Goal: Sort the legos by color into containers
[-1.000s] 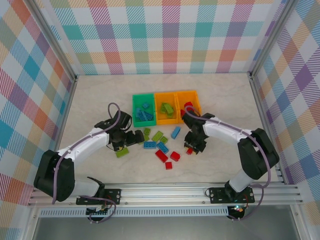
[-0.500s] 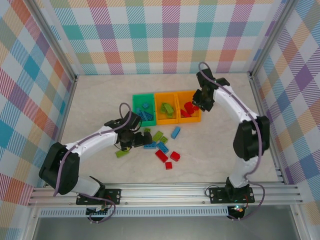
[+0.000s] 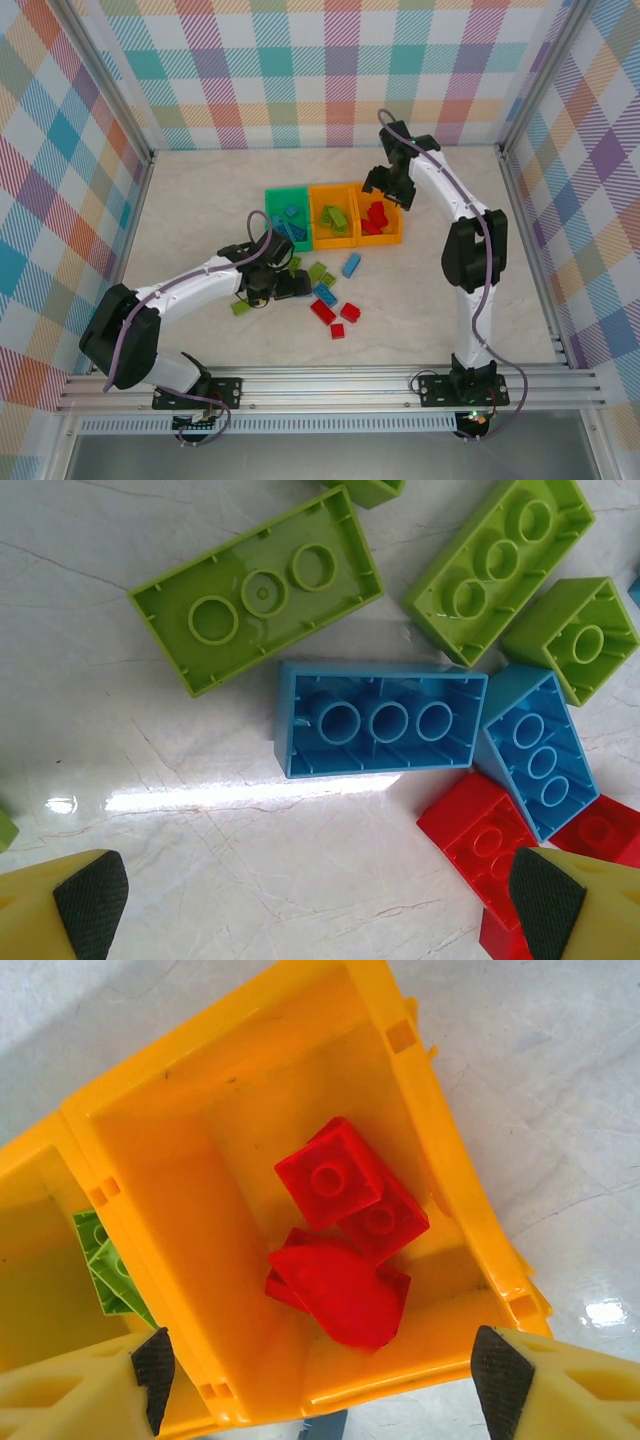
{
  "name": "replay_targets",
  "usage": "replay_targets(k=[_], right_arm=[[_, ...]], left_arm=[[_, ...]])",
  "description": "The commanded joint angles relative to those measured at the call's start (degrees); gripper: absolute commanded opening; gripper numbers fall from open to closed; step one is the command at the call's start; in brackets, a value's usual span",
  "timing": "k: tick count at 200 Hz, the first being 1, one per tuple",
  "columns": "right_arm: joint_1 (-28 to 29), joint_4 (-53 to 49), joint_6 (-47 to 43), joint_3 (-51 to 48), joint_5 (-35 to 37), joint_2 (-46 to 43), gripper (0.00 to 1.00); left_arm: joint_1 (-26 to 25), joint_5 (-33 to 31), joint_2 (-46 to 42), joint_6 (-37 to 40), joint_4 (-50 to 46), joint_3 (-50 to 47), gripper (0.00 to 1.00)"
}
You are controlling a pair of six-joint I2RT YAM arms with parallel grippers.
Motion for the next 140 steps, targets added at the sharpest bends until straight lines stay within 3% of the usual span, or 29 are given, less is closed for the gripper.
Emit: replay_targets(k=[1,21,41,65,95,140], right_arm=[[2.25,3.59,-5.93,-8.96,-0.94,-9.73,0.79],[7.29,12.92,-15.23,-24.31,-2.43,-20.48,0.78],[14.4,17.38,-24.56,-38.61,-2.91,-28.41,0.84],[20.5,18.04,-25.51,-50.37,-5.07,-33.64,0.83],[26.05,20.08,-22.19,-57.84,-4.46,-38.44,0.83],[30.02,19.67,-21.2,-58.68,-3.67,-35.82,0.83]], left_arm=[[-0.75,-1.49,-0.31,-1.0,-0.74,0.28,1.0],[-0.71,-2.98,-0.2,-0.33,-1.54,0.77,1.0],[-0.68,-3.74,-0.27,0.41,-1.36,1.06,1.0],[-0.67,-3.65,-0.62,0.82,-0.68,1.01,1.0],[-0.68,-3.69,-1.55,0.84,-0.72,0.23,1.0],[-0.69,-4.52,-4.71,0.54,-1.41,-2.88,1.0]])
